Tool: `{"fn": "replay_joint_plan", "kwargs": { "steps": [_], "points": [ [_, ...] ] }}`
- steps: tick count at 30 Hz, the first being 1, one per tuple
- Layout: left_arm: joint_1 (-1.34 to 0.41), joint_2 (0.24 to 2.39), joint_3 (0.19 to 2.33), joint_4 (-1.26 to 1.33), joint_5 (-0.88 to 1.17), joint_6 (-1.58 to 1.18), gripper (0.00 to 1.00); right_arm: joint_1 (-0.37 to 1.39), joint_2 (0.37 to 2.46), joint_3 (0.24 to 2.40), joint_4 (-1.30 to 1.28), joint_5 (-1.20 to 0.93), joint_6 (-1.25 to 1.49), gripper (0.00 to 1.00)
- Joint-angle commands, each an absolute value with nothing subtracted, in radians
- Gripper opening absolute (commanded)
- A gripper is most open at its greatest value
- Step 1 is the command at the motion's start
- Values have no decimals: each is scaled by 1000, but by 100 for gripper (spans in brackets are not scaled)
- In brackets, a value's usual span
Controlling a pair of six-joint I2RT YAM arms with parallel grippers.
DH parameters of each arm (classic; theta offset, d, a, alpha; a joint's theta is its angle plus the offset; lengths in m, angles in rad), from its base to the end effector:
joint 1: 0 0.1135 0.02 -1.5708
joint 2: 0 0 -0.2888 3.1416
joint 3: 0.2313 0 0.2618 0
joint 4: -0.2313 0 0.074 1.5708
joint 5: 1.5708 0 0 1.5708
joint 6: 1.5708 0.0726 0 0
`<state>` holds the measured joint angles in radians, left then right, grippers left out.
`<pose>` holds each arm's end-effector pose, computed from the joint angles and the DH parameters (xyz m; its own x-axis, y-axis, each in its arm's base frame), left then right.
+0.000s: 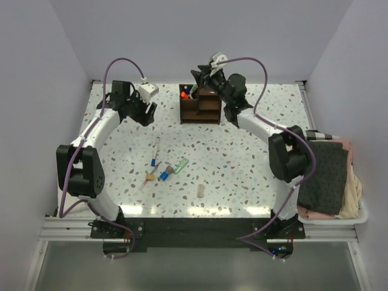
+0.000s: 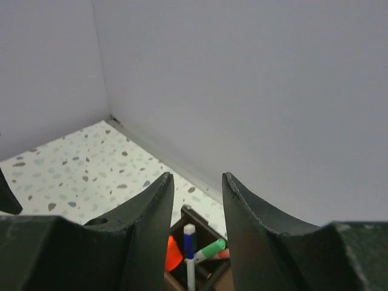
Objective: Sort the stationery into containers
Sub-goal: Pick up the pen from the center of the board.
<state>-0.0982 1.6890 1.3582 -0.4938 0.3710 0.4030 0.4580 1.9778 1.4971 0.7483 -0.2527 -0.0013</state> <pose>0.4062 -0.0665 0.2703 -0.5403 0.4205 -0.7289 0.5960 0.8027 0.0213 0.4648 0.2494 0.3522 0.2380 0.1159 -0.9643 -0.6441 0.7620 -0.0674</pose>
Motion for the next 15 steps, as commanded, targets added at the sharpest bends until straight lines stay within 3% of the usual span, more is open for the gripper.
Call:
{"fn": "replay_joint_plan", "kwargs": {
  "steps": [1,3,4,7,10,15],
  "points": [
    [-91,1612,1284,-416,413,387,69,457,1806,1508,536,-364,-93,43],
    [-91,1602,1255,-425,407,376,69,459,1763,1511,372,-528,-199,46],
    [-91,1594,1241,-420,400,365,69,469,1755,1523,150,-640,-256,48],
    [-91,1557,1206,-419,382,345,70,530,1750,1580,-268,-667,-563,51],
    [-91,1540,1181,-454,351,319,70,590,1743,1575,-482,-626,-742,56],
    [-86,1520,1142,-468,266,256,69,690,1750,1520,-525,-543,-887,59]
  ]
}}
